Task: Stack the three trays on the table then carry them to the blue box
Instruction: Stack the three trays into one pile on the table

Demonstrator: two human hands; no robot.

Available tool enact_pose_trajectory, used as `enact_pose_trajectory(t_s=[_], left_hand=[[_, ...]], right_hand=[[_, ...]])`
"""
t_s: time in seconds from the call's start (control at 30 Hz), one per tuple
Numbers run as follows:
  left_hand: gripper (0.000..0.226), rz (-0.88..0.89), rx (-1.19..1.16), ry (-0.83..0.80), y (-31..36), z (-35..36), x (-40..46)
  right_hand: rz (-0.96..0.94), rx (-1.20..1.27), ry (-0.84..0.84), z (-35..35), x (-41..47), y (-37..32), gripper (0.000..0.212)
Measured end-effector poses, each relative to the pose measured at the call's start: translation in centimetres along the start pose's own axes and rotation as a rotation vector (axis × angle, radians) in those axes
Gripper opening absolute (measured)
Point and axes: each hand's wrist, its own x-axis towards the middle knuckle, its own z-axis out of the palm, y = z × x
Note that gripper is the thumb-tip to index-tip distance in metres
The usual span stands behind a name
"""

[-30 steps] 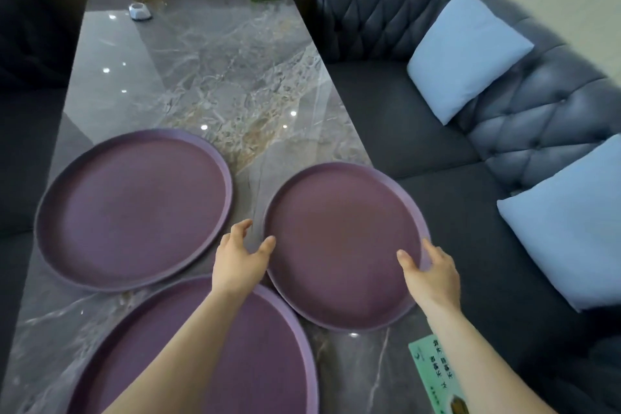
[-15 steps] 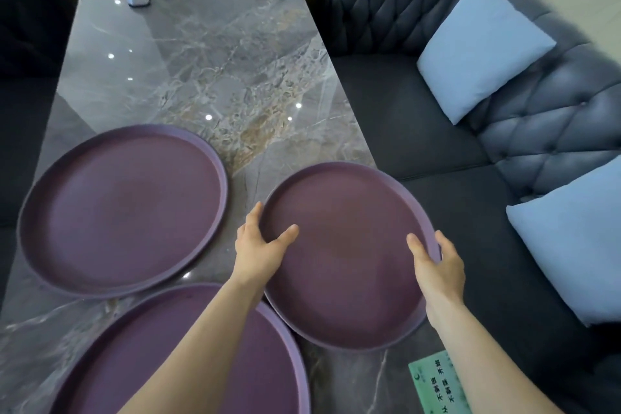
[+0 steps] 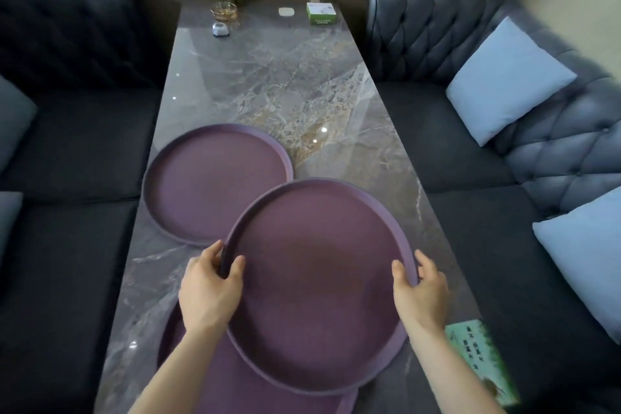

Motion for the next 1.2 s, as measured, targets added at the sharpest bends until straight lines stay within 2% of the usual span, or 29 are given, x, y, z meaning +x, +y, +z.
enact_pose_trajectory(t_s=[0.2,0.33,0.67,0.8,1.03,1.2], left_hand=[[0.036,-0.105,0.087,0.034,-8.0,-5.0,-1.6],[0.032,-0.126,0.123,0.055,-10.6,-6.4,-2.8],[0.055,-0.089,0.316,-0.017,-11.3,-5.5,-3.6],[0.053,-0.069,0.344,-0.006,-11.3,-5.8,-3.5],[0.045,0.006,0.441,-0.002,-11.8,-6.0,-3.5],[0.031,0.017,0.482,-0.004,-12.1,-6.0,-2.8]], right_hand=[[-0.005,-0.087,-0.128,3.6,-6.7,1.7,0.053],[-0.012,-0.087,-0.179,5.4,-9.4,2.4,0.052],[-0.001,-0.123,-0.159,6.4,-9.5,3.3,0.050],[-0.034,-0.149,-0.101,6.8,-10.0,3.9,0.048],[-0.105,-0.378,-0.075,6.2,-9.4,4.9,0.049],[-0.120,-0.431,-0.068,6.0,-8.4,5.2,0.045]])
